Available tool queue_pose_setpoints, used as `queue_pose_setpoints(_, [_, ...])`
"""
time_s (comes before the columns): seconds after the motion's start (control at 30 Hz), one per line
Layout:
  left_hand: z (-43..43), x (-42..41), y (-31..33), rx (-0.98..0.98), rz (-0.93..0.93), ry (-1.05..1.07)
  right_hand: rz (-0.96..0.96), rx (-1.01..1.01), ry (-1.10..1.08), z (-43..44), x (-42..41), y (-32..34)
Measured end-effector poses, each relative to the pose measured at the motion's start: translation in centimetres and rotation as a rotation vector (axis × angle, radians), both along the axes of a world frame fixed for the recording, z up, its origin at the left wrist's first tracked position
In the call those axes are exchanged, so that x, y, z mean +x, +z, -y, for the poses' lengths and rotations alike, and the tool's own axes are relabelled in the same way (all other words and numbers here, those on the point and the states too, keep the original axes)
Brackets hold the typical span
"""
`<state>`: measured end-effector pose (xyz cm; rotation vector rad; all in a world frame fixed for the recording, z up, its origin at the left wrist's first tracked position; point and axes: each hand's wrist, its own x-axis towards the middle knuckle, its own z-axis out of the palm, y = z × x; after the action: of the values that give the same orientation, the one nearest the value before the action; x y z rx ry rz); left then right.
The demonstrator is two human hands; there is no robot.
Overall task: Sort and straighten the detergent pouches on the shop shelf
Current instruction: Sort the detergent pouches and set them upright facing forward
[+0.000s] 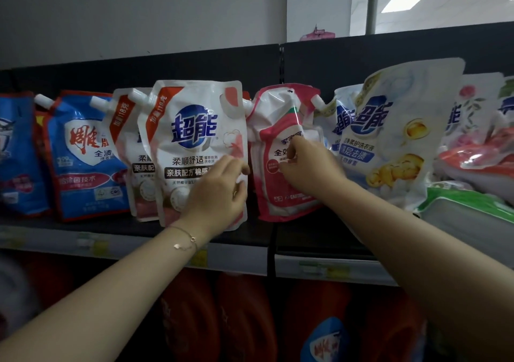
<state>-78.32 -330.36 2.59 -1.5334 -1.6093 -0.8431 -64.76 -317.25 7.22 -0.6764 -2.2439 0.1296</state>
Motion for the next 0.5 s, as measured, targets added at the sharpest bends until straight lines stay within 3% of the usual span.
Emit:
queue_pose_setpoints(0.13, [-2.2,2.3,-0.1,-0.135,0.197,-0.021,0.075,0.025,-0.149,-0.1,1.4,-0.7])
queue_pose_setpoints(0.27, [-5.1,3.9,0.3,-0.311,0.615,0.082,0.245,-0.163,-0.144,-0.9,1.6,-2.1])
queue_pose_setpoints(0.5, [-8.6,3.9,0.2,-0.257,1.037,0.091,0.104,-0.408,0.039,-2.4,1.0,-4.0])
